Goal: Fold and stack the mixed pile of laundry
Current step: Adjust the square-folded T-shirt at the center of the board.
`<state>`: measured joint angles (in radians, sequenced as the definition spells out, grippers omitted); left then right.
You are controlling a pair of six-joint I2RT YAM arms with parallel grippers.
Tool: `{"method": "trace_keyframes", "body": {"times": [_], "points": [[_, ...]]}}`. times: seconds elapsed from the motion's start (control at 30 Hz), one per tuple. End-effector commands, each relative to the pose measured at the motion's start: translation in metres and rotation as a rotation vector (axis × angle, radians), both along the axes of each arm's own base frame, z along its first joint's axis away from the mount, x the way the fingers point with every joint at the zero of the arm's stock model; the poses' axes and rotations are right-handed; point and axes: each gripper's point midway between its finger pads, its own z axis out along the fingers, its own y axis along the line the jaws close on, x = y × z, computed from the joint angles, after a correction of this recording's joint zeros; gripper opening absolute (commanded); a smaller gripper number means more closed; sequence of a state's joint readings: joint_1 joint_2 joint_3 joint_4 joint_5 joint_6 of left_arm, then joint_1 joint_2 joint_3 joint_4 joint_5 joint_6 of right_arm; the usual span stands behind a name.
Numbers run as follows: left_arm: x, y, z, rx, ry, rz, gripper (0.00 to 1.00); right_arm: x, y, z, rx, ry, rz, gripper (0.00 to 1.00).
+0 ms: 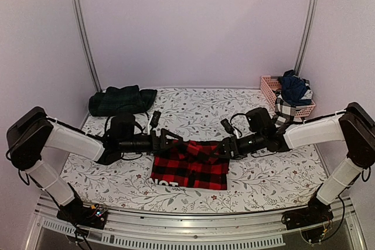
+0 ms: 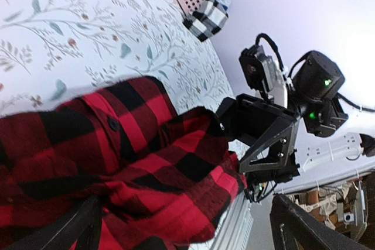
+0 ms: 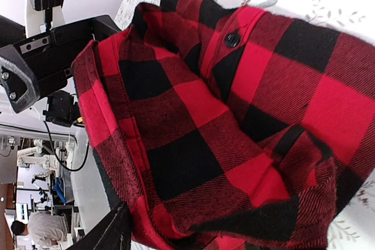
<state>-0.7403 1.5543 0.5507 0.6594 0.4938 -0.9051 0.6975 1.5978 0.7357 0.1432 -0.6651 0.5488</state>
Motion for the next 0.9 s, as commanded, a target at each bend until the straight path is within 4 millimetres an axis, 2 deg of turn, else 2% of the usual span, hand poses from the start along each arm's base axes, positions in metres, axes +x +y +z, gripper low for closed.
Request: {"method": "trace_keyframes", "body": {"times": [0.0,0.07,0.13,0.2,0.3,0.4,0.57,0.63,0.7,0.87], "points": [[0.048,0.012,0.015,-0.061,-0.057,0.103,1.0,0.048,-0.004,0.011,-0.008,-0.091,-0.045,0.7],[0.061,0.015,0.012,-0.057,-0.064,0.122,1.0,0.065,-0.005,0.002,-0.028,-0.093,-0.05,0.71],[0.071,0.02,0.012,-0.049,-0.071,0.143,1.0,0.079,-0.008,0.002,-0.041,-0.108,-0.059,0.71],[0.077,0.028,0.014,-0.032,-0.088,0.176,1.0,0.086,-0.014,0.013,-0.03,-0.139,-0.068,0.72],[0.087,0.045,0.009,0.072,-0.112,0.239,1.0,0.085,-0.029,0.036,-0.02,-0.207,-0.091,0.74],[0.093,0.059,0.01,0.172,-0.155,0.289,1.0,0.074,-0.043,0.039,-0.03,-0.226,-0.082,0.74],[0.087,0.064,0.013,0.316,-0.248,0.223,1.0,0.059,-0.057,0.04,-0.026,-0.26,-0.065,0.74],[0.078,0.062,0.015,0.375,-0.332,0.133,1.0,0.059,-0.06,0.036,-0.04,-0.272,-0.068,0.74],[0.073,0.066,0.011,0.419,-0.368,0.091,1.0,0.067,-0.066,0.03,-0.085,-0.296,-0.095,0.73],[0.079,0.074,-0.017,0.555,-0.331,0.052,0.96,0.089,-0.083,-0.011,-0.176,-0.212,-0.149,0.7]]}}
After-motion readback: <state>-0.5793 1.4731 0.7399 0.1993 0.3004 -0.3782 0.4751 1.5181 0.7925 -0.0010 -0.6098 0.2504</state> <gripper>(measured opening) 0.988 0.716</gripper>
